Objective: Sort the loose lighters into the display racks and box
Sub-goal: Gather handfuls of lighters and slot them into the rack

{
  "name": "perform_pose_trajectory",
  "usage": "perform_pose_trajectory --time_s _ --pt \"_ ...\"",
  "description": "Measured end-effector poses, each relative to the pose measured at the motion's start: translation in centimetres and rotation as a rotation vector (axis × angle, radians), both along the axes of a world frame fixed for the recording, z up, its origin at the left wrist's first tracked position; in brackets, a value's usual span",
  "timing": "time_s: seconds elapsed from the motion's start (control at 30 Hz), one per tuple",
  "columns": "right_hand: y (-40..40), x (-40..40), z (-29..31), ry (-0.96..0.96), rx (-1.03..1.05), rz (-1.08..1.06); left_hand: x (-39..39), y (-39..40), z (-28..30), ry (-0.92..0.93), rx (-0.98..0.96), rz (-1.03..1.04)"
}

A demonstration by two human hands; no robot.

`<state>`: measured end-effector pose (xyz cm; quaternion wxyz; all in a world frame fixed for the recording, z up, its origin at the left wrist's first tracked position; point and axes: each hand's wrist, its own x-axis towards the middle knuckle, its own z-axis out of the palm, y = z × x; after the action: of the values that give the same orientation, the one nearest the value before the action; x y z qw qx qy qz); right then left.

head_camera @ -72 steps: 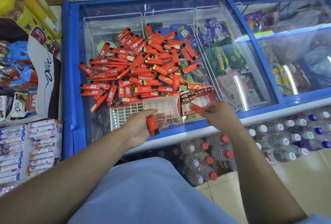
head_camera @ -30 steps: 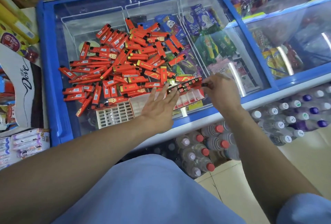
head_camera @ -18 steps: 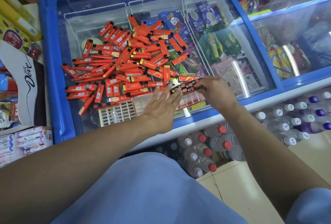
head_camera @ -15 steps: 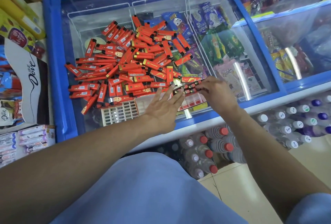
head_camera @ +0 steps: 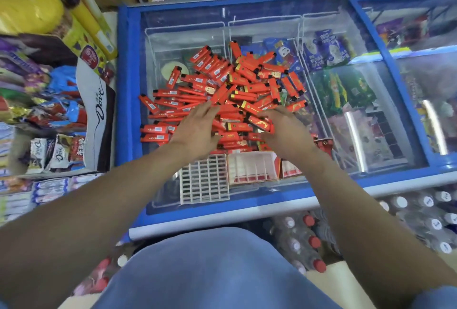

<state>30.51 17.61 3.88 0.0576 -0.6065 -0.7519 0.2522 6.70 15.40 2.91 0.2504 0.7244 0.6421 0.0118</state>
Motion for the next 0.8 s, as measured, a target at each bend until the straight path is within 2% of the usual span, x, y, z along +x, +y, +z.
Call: perform_pose_trajectory --time_s 0.13,0.3,0.4,0.5,0.57,0.67,0.8 --pt "3.3 -2.5 -1.5 -0.081 -0.111 0.018 1.5 1.9 -1.6 0.097 -0.067 -0.12" --pt "6.4 -3.8 -2.1 -0.127 -0.135 0.041 4.1 3.9 -3.3 0.252 -0.125 -0.164" --pt "7.9 -4.0 -2.0 -0.115 -0.165 0.032 3.9 4.6 -3.2 0.137 -0.043 -0.14" --pt "9.3 -4.5 -1.7 -0.063 -0.126 0.056 0.9 5.5 -2.5 0.012 0.099 0.004" --pt "10.1 -5.4 -1.5 -0.078 -0.126 0.094 -2.4 6.8 -2.1 0.043 -0.014 0.067" --pt "11.3 -7.4 -1.2 -0.09 -0.135 0.159 -7.1 8.9 -2.3 0.168 -0.24 -0.072" --pt "12.4 -9.8 -1.5 -0.069 -0.123 0.196 -8.6 11.3 -3.5 0.248 -0.271 -0.203"
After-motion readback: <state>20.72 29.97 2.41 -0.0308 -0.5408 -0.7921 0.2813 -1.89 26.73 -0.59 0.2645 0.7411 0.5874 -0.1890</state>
